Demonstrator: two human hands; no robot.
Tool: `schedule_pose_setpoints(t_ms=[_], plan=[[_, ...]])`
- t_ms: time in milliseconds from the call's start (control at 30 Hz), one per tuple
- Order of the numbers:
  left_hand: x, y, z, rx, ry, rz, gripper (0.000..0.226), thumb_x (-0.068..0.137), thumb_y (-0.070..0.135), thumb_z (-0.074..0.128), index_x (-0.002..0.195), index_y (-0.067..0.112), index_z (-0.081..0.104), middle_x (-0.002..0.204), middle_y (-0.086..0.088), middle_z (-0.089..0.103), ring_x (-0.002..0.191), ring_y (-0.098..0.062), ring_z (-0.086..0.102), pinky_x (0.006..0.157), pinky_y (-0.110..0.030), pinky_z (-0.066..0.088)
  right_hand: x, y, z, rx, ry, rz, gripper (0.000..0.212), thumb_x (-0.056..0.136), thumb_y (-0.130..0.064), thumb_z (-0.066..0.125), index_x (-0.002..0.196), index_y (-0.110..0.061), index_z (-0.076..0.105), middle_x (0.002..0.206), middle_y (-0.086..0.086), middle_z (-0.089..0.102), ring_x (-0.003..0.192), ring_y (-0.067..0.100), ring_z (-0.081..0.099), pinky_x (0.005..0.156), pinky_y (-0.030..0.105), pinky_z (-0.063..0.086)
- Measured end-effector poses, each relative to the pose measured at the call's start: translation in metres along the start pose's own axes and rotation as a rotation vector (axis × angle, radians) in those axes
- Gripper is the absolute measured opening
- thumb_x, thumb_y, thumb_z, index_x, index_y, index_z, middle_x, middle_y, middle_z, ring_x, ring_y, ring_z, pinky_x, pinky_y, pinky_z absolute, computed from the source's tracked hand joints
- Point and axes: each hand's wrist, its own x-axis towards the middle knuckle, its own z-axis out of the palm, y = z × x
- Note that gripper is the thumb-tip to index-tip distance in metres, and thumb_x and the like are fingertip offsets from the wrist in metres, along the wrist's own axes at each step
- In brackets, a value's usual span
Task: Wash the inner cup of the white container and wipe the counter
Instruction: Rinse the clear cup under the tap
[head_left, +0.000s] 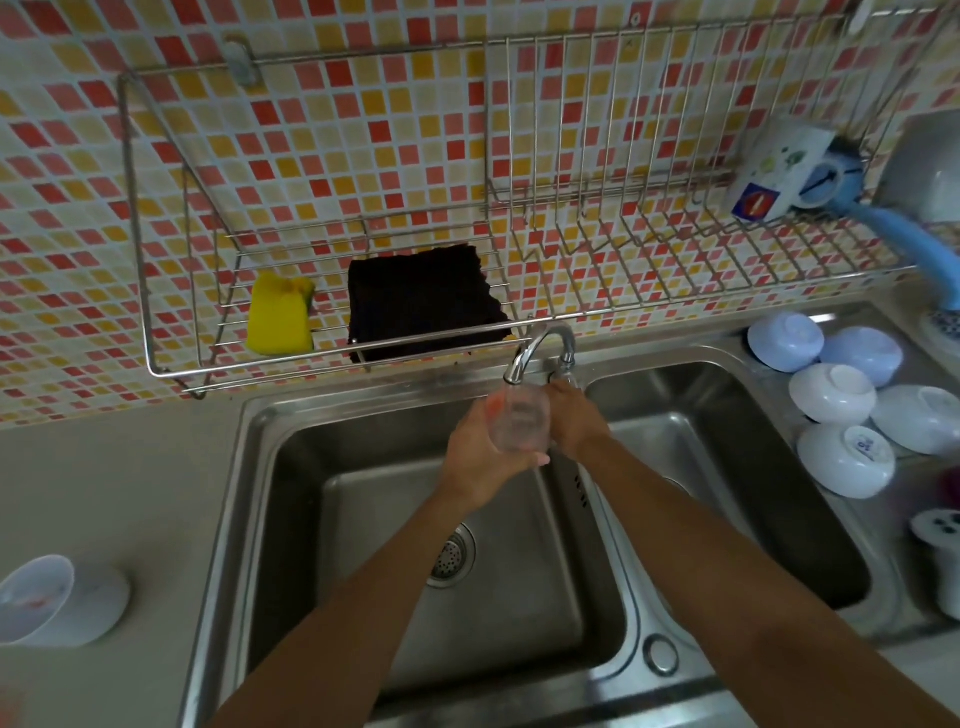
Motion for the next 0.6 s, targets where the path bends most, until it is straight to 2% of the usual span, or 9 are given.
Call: schedule_pose_setpoints(t_ms=[67, 167, 233, 300, 400, 500, 600], plan=[[-0.002, 0.001, 0.0, -0.027, 0.038, -0.015, 0.076, 0.053, 0.033, 0.09, 0.119, 0.034, 0.053, 0.118, 0.016, 0.06, 0.108, -0.002, 0.057, 0.088, -0.022, 0.051, 0.002, 0.001, 0.0, 0.026, 0.019, -0.006, 0.028, 0.083, -0.001, 0.062, 0.109, -0.013, 0.06, 0.117, 0.008, 0.057, 0.105, 0.024, 0.059, 0.091, 0.033, 0.05], [-0.003, 0.0, 0.0, -0.005, -0.013, -0.016, 0.08, 0.055, 0.032, 0.091, 0.123, 0.036, 0.05, 0.12, 0.015, 0.058, 0.11, -0.005, 0.057, 0.08, -0.013, 0.047, 0.005, 0.001, 0.002, 0.004, 0.015, -0.008, 0.022, 0.084, -0.003, 0.061, 0.102, -0.015, 0.061, 0.112, 0.007, 0.058, 0.107, 0.024, 0.058, 0.093, 0.034, 0.051], [-0.004, -0.002, -0.002, -0.021, 0.003, -0.017, 0.083, 0.054, 0.033, 0.091, 0.124, 0.043, 0.048, 0.124, 0.014, 0.057, 0.112, -0.006, 0.058, 0.087, -0.02, 0.05, 0.005, 0.0, 0.002, 0.027, 0.03, 0.003, 0.025, 0.084, -0.005, 0.061, 0.108, -0.013, 0.061, 0.117, 0.008, 0.054, 0.109, 0.025, 0.055, 0.094, 0.038, 0.05], [-0.003, -0.003, -0.004, -0.011, -0.008, -0.031, 0.091, 0.054, 0.032, 0.092, 0.132, 0.035, 0.044, 0.127, 0.009, 0.057, 0.114, -0.009, 0.057, 0.092, -0.026, 0.051, 0.005, 0.0, 0.001, 0.042, 0.054, 0.02, 0.025, 0.085, -0.007, 0.061, 0.109, -0.014, 0.06, 0.118, 0.007, 0.053, 0.108, 0.024, 0.055, 0.093, 0.039, 0.051], [-0.004, 0.0, -0.005, -0.001, -0.039, -0.034, 0.091, 0.056, 0.028, 0.092, 0.134, 0.029, 0.044, 0.125, 0.013, 0.056, 0.111, -0.006, 0.056, 0.084, -0.014, 0.049, 0.008, -0.001, -0.005, -0.009, 0.106, 0.07, 0.022, 0.089, -0.006, 0.058, 0.11, -0.012, 0.056, 0.111, 0.007, 0.058, 0.098, 0.027, 0.064, 0.085, 0.038, 0.054], [-0.005, 0.003, -0.005, -0.01, -0.036, -0.003, 0.078, 0.057, 0.024, 0.091, 0.122, 0.038, 0.05, 0.12, 0.015, 0.06, 0.109, -0.001, 0.058, 0.082, -0.012, 0.051, 0.009, 0.008, -0.015, 0.036, 0.202, 0.133, 0.018, 0.091, -0.004, 0.054, 0.108, -0.01, 0.055, 0.104, 0.012, 0.062, 0.09, 0.03, 0.065, 0.082, 0.042, 0.055], [-0.008, 0.005, -0.006, 0.004, -0.021, 0.03, 0.071, 0.057, 0.019, 0.089, 0.103, 0.058, 0.05, 0.118, 0.018, 0.057, 0.109, -0.001, 0.056, 0.082, -0.01, 0.046, 0.005, 0.021, -0.022, 0.281, 0.303, 0.233, 0.013, 0.088, -0.001, 0.055, 0.099, -0.009, 0.058, 0.098, 0.014, 0.063, 0.089, 0.03, 0.062, 0.082, 0.041, 0.053]])
